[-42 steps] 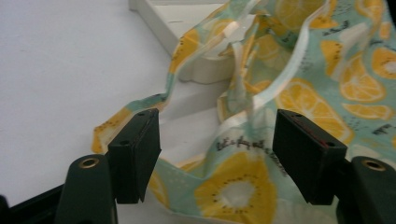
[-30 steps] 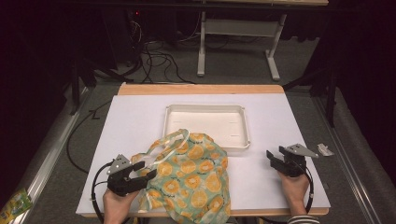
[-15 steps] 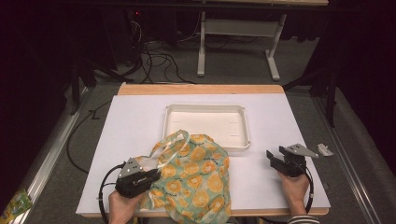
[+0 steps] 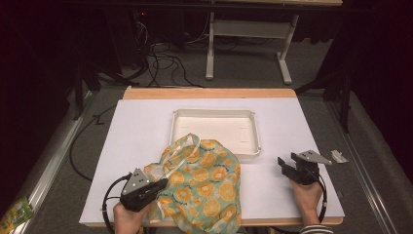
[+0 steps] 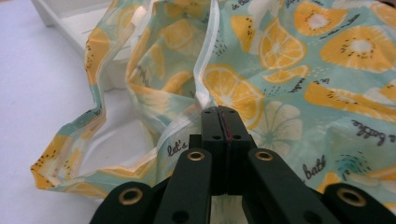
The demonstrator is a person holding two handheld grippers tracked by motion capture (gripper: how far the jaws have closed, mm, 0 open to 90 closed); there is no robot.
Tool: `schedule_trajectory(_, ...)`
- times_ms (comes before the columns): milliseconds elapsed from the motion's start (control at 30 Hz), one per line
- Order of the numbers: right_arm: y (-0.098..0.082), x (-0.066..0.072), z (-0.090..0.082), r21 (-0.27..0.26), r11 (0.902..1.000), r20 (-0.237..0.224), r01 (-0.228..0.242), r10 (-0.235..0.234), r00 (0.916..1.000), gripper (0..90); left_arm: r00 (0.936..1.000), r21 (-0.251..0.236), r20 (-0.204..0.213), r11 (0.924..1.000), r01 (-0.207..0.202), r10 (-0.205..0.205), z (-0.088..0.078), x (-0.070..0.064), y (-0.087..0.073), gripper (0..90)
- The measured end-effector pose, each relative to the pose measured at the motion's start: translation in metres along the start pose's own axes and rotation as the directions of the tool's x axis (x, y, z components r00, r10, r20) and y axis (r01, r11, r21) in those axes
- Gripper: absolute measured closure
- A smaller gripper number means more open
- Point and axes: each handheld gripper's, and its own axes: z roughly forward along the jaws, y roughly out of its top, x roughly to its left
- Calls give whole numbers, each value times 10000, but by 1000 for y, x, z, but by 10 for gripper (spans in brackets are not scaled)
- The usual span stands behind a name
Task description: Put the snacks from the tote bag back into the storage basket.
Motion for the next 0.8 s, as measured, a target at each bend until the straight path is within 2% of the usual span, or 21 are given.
schedule_trajectory(300,0,1,0,48,10000,-12,24,-24,10000,425,9994,-271,333,9996,-106,115,2,-9,7,900)
schedule_trajectory(800,0,2,1,161,9998,24,146,-146,9999,430,9959,-425,866,9988,-222,258,14,-20,16,900)
